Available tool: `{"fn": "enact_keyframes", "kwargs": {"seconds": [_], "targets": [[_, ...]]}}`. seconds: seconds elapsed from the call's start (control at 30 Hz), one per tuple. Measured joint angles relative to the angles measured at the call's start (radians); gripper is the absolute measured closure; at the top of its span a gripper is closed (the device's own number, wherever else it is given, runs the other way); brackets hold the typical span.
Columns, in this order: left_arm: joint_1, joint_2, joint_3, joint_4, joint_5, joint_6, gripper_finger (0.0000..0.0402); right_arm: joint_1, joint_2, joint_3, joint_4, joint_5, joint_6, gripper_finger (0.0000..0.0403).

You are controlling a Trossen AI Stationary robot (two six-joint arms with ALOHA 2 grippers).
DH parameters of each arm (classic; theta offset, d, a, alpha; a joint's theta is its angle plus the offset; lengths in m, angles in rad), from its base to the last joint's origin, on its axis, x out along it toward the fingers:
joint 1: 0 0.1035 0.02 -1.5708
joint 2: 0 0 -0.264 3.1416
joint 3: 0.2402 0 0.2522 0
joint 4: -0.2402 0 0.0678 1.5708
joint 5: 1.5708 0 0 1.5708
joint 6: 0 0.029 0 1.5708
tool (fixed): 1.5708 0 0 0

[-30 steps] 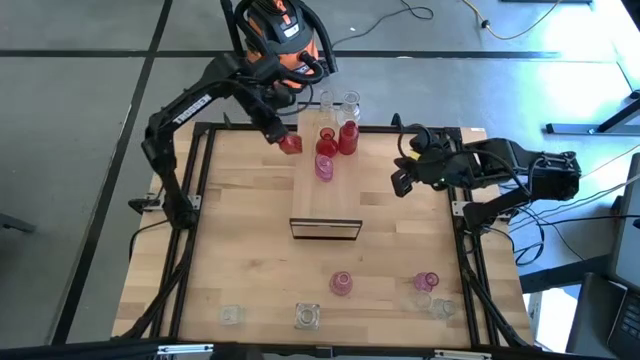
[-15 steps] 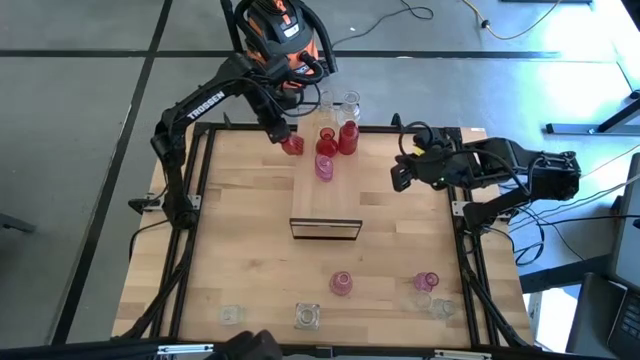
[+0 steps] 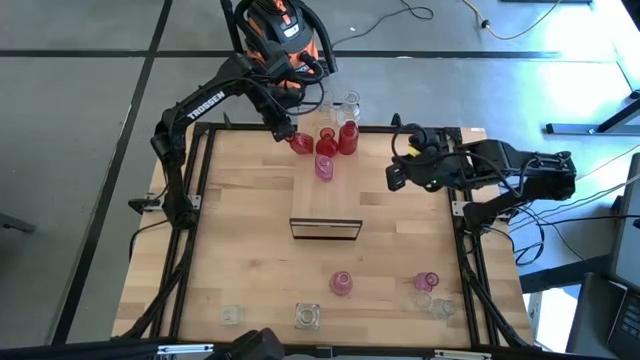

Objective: Sort vases onto shelf
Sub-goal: Put the red vase on the shelf aligned with the other red vases

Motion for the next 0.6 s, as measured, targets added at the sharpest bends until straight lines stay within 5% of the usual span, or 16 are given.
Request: {"fn": "enact_keyframes", "kwargs": {"seconds": [0.6], "targets": [[-0.003,0.000,0.000,0.002,0.039,0.006,0.0381,0.000,0.003,0.000,-0.001,0.000,0.001,0.0402]]}}
